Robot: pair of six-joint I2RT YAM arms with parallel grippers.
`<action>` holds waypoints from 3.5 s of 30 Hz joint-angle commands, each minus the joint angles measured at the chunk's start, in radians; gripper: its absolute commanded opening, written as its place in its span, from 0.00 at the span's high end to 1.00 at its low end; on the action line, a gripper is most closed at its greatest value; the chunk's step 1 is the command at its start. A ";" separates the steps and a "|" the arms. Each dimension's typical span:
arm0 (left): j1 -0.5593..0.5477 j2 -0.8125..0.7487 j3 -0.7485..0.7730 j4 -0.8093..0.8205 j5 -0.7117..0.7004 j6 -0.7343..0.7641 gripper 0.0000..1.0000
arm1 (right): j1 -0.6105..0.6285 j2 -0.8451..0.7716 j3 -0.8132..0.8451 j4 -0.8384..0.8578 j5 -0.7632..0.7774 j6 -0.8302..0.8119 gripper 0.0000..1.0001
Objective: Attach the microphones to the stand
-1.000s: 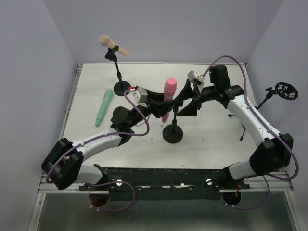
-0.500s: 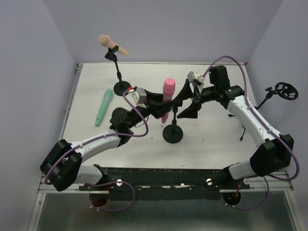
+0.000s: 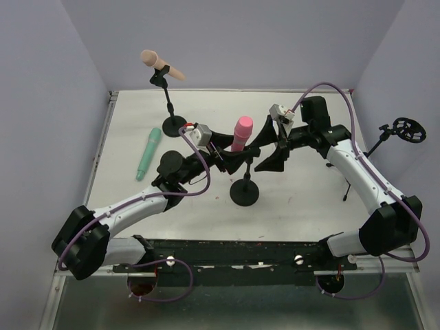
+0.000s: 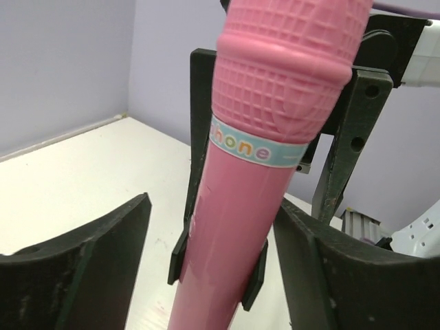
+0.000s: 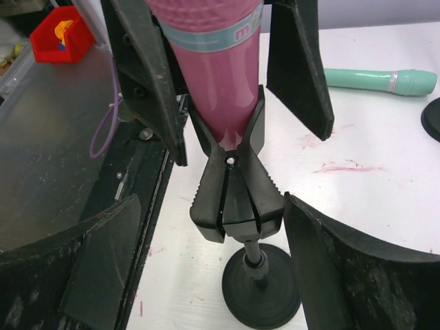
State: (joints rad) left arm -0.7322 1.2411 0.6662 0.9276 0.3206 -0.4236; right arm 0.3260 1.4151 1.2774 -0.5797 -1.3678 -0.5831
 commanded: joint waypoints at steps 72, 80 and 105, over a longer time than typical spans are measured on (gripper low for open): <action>0.119 0.043 0.276 -0.216 0.471 0.009 1.00 | -0.001 0.059 0.088 -0.121 -0.030 -0.086 0.92; 0.105 0.041 0.237 -0.156 0.454 -0.003 1.00 | -0.001 0.048 0.076 -0.109 -0.020 -0.073 0.42; 0.097 0.032 0.138 0.020 0.371 -0.004 1.00 | -0.001 0.035 0.112 -0.256 -0.005 -0.179 0.86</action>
State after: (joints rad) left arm -0.6243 1.2873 0.8219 0.8356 0.7399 -0.4168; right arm 0.3206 1.4757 1.3727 -0.8051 -1.3399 -0.7776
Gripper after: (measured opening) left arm 0.454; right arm 0.357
